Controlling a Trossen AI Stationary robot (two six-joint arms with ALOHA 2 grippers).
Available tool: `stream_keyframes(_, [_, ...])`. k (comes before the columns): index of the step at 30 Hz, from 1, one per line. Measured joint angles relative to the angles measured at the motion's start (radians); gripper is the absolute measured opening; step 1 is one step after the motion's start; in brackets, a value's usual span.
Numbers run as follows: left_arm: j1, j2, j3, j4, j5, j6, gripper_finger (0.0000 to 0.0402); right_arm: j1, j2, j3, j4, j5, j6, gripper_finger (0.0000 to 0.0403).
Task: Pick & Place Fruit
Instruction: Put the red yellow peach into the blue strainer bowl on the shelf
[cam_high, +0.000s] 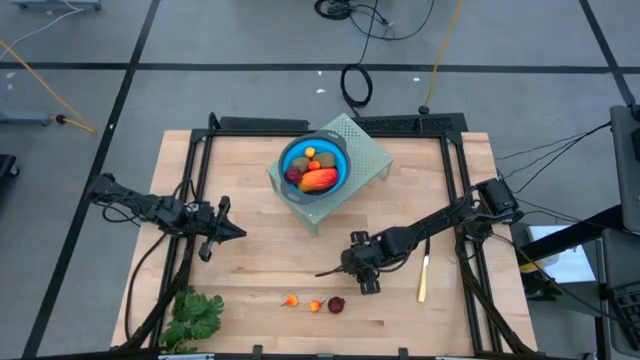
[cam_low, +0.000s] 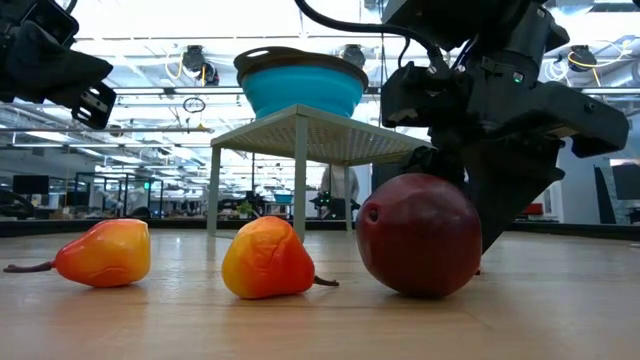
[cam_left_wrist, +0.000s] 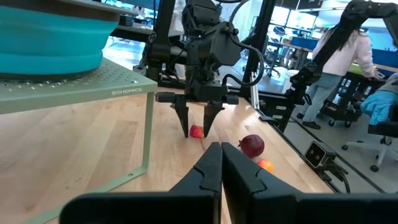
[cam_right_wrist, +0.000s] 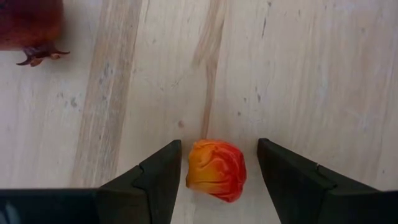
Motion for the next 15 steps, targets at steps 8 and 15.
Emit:
stream_keyframes(8, [0.000, 0.000, 0.000, 0.000, 0.000, 0.000, 0.0020, 0.000, 0.000, 0.000, -0.015, 0.000, 0.000, 0.0203])
stream_keyframes(15, [0.000, 0.000, 0.000, 0.000, 0.000, 0.000, 0.0003, 0.000, 0.000, 0.000, -0.024, 0.001, 0.000, 0.0162])
